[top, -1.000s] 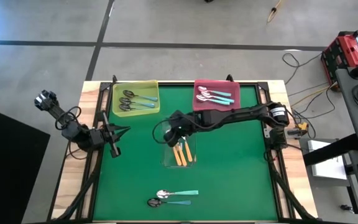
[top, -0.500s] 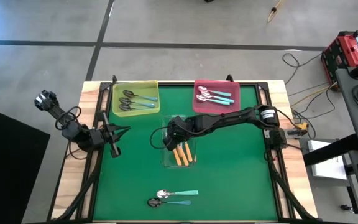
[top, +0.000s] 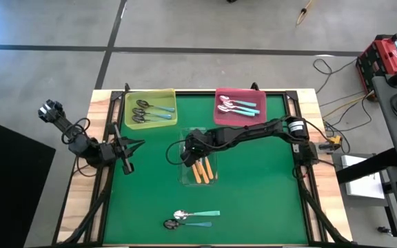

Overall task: Sort silverware by color (type)
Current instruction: Put the yellow spoon into the transparent bin

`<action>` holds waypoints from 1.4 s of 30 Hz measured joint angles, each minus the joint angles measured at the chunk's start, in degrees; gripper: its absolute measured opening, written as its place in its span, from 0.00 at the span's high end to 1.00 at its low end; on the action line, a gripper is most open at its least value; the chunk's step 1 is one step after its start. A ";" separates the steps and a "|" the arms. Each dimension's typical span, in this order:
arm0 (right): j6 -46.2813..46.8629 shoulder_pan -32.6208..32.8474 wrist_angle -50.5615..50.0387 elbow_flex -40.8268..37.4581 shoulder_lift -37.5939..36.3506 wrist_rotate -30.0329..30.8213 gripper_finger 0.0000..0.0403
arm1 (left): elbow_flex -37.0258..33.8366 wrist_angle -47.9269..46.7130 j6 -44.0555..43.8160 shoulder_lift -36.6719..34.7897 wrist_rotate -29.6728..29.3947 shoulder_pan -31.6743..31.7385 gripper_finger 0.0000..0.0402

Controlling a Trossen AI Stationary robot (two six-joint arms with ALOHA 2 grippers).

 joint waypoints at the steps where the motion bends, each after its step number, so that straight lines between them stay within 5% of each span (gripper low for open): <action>1: 0.05 0.00 -0.04 0.00 0.02 -0.01 0.92 | 0.00 -0.02 0.00 0.00 0.00 0.00 1.00; 42: -0.76 0.31 -0.96 -0.07 0.09 -1.97 0.92 | 0.00 -0.02 0.02 0.00 -0.02 0.00 1.00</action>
